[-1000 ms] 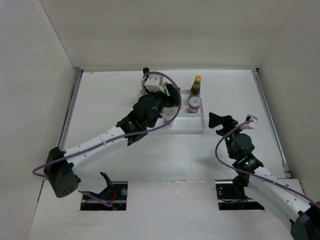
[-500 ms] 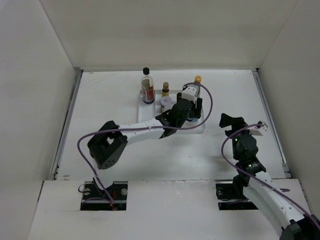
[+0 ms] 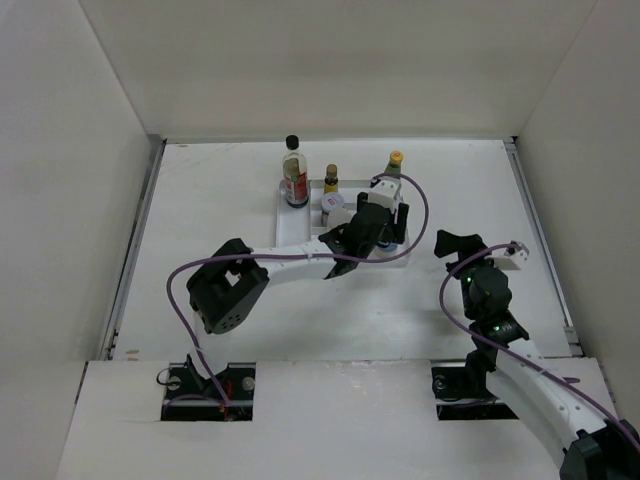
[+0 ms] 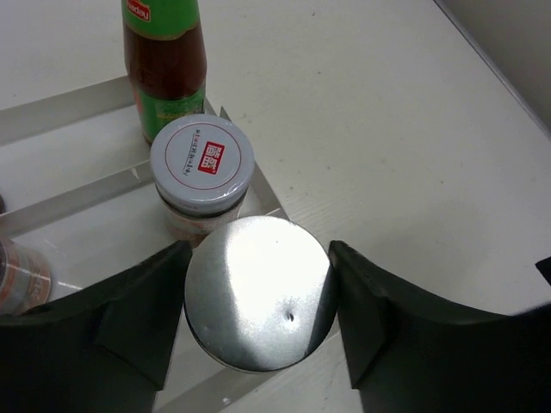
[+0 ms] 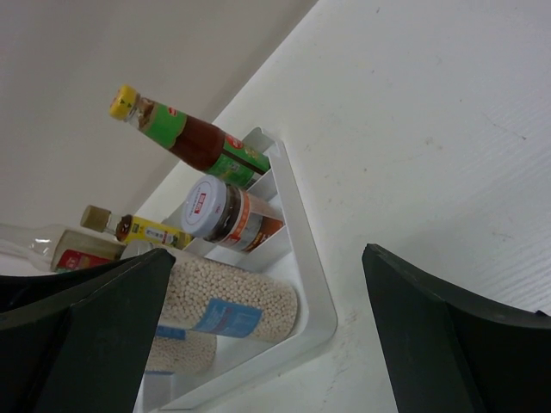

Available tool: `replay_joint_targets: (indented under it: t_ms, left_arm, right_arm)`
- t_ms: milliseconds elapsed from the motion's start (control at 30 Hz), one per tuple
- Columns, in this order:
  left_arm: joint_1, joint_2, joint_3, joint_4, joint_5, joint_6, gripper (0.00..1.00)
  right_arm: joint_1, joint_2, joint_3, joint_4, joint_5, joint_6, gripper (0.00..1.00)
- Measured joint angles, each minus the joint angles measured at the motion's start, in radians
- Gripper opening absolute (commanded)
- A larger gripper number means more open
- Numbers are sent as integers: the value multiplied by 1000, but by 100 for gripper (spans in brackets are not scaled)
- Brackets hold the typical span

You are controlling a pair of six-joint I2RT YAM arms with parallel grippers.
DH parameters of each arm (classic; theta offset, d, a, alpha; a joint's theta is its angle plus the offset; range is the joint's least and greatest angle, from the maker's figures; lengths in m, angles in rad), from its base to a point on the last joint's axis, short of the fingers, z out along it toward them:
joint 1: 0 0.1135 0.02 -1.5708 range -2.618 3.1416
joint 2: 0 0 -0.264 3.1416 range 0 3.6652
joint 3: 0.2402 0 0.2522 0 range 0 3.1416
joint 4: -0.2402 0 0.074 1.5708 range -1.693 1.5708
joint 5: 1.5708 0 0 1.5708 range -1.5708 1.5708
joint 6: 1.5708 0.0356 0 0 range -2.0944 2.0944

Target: Organize the condiment bottles

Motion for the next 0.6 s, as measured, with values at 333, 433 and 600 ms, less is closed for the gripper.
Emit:
replay_joint_targets:
  t_ms: [333, 433, 600]
  left_arm:
    - [-31, -54, -24, 19, -12, -11, 100]
    - [-34, -144, -63, 19, -38, -2, 100]
    - [-29, -408, -190, 88, -161, 44, 100]
  right_arm:
    - [0, 2, 0, 0, 0, 0, 100]
    - [0, 0, 0, 0, 2, 0, 100]
    - [0, -1, 0, 0, 6, 0, 100]
